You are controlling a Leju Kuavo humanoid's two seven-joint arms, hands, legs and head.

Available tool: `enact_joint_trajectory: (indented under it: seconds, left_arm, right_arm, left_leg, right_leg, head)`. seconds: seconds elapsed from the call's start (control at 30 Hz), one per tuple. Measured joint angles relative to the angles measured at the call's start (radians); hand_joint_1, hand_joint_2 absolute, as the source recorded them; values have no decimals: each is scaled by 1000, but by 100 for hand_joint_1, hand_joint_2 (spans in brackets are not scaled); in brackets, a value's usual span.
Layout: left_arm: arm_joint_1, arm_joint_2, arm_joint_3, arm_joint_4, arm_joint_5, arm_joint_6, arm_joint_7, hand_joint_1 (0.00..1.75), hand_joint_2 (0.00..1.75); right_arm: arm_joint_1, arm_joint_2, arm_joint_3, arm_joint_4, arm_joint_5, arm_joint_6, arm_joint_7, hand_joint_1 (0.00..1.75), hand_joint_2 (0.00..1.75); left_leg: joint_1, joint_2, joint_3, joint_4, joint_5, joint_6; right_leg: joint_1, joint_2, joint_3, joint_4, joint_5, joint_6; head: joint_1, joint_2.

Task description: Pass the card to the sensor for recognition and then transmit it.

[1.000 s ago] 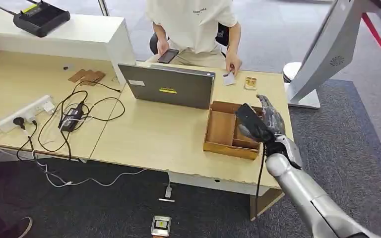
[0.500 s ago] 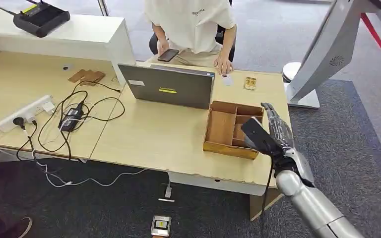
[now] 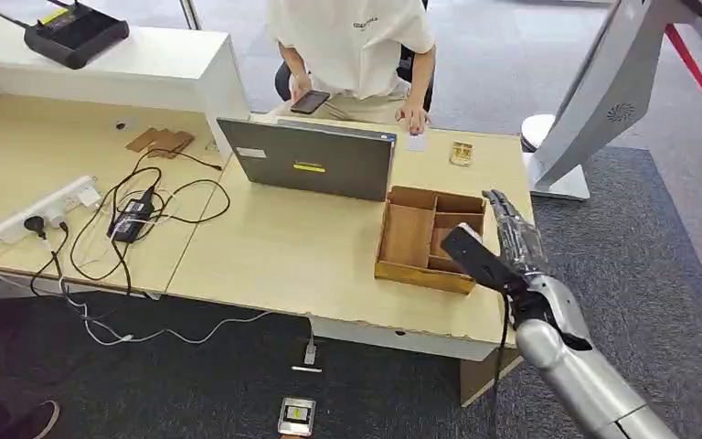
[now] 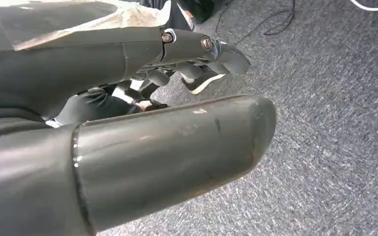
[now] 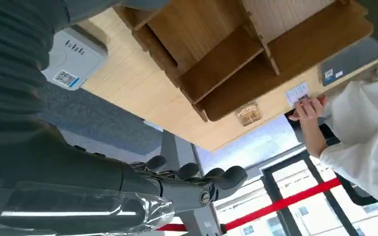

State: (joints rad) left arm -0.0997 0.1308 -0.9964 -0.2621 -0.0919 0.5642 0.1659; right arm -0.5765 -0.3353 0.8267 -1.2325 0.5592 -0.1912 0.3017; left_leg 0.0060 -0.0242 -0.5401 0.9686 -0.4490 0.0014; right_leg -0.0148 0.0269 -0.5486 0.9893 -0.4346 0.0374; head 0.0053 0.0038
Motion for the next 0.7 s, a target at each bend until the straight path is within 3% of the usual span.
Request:
enact_joint_trajectory:
  seconds: [0.27, 0.7]
  left_arm:
    - [0, 0, 0, 0, 8, -2, 3, 0, 0]
    - [0, 0, 0, 0, 9, 0, 3, 0, 0]
  right_arm:
    - [57, -27, 10, -82, 76, 60, 31, 0, 175]
    - [87, -31, 29, -140, 189, 87, 64, 0, 175]
  left_leg:
    - [0, 0, 0, 0, 0, 0]
    - [0, 0, 0, 0, 0, 0]
  right_leg:
    - [0, 0, 0, 0, 0, 0]
    - [0, 0, 0, 0, 0, 0]
  head:
    - [0, 0]
    - [0, 0]
